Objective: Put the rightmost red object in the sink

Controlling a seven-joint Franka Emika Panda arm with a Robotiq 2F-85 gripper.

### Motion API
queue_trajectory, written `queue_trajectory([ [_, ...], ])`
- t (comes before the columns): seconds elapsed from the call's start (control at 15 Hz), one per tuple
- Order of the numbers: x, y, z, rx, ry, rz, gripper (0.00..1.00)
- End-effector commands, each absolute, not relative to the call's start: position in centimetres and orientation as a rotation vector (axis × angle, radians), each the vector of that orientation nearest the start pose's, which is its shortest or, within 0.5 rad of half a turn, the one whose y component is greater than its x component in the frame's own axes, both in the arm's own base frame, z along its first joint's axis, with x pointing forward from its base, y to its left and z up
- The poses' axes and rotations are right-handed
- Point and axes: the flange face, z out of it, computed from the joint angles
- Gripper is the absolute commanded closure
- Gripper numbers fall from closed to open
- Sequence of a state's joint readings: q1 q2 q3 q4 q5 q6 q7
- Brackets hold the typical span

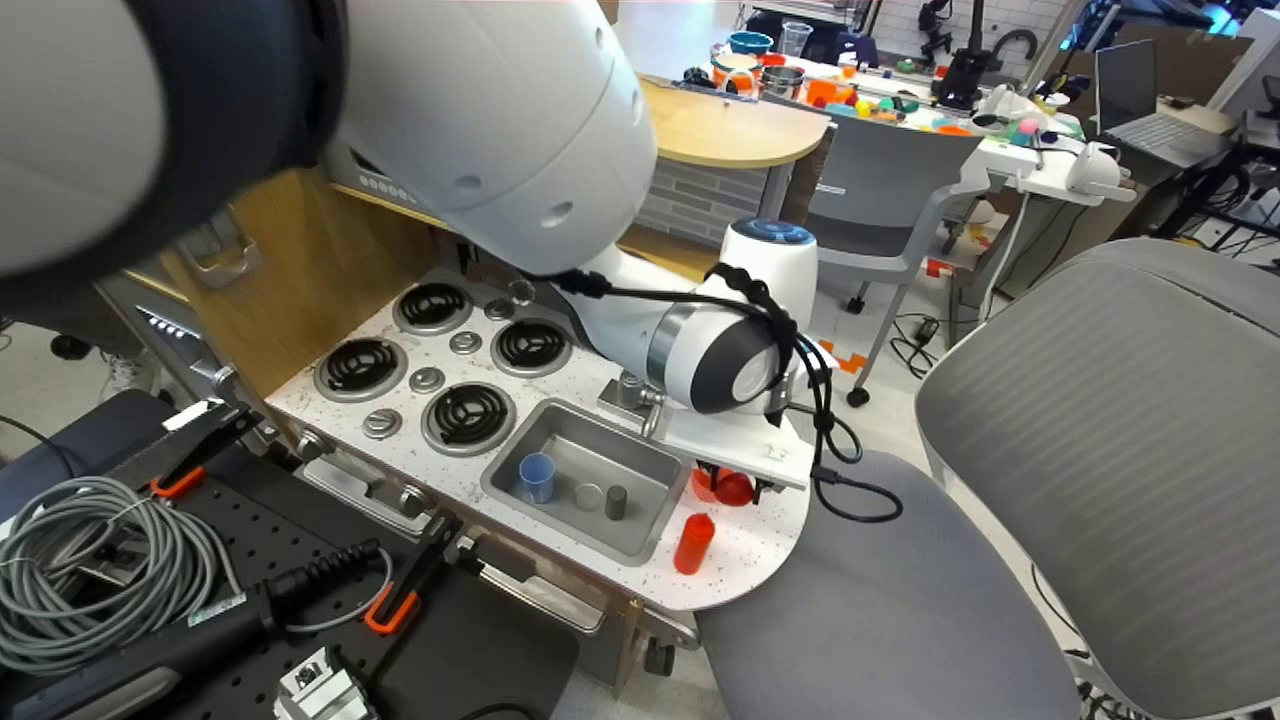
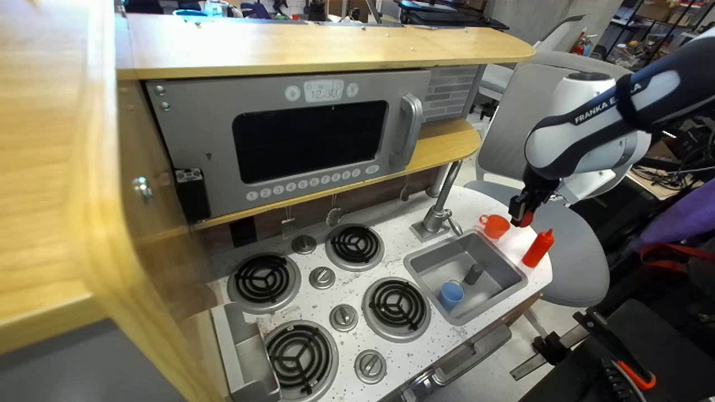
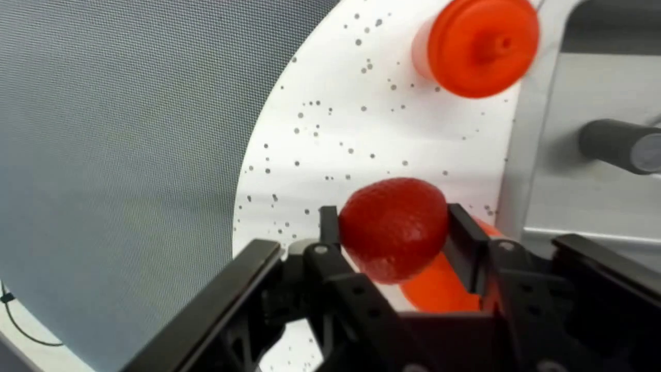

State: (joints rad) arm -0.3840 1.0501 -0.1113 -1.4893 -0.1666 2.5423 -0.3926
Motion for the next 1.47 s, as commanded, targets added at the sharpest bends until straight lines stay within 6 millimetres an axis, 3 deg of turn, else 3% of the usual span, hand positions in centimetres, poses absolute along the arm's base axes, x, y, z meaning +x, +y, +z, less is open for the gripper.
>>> queue_trajectory([
  [0.0, 60.1, -27.9, 10.7, -3.262, -0.254, 0.020, 0.73],
  [0.27, 59.0, -21.5, 12.5, -3.185, -0.477, -0.126, 0.73],
  [0.47, 57.5, -16.6, 11.1, -3.110, -0.622, -0.145, 0.73],
  [0.67, 56.2, -13.0, 8.8, -3.071, -0.713, -0.157, 0.73],
  [0.93, 55.2, -11.2, 5.6, -3.062, -0.703, -0.140, 0.73],
  [1.4, 56.2, -12.4, 1.7, -3.131, -0.429, -0.173, 0.73],
])
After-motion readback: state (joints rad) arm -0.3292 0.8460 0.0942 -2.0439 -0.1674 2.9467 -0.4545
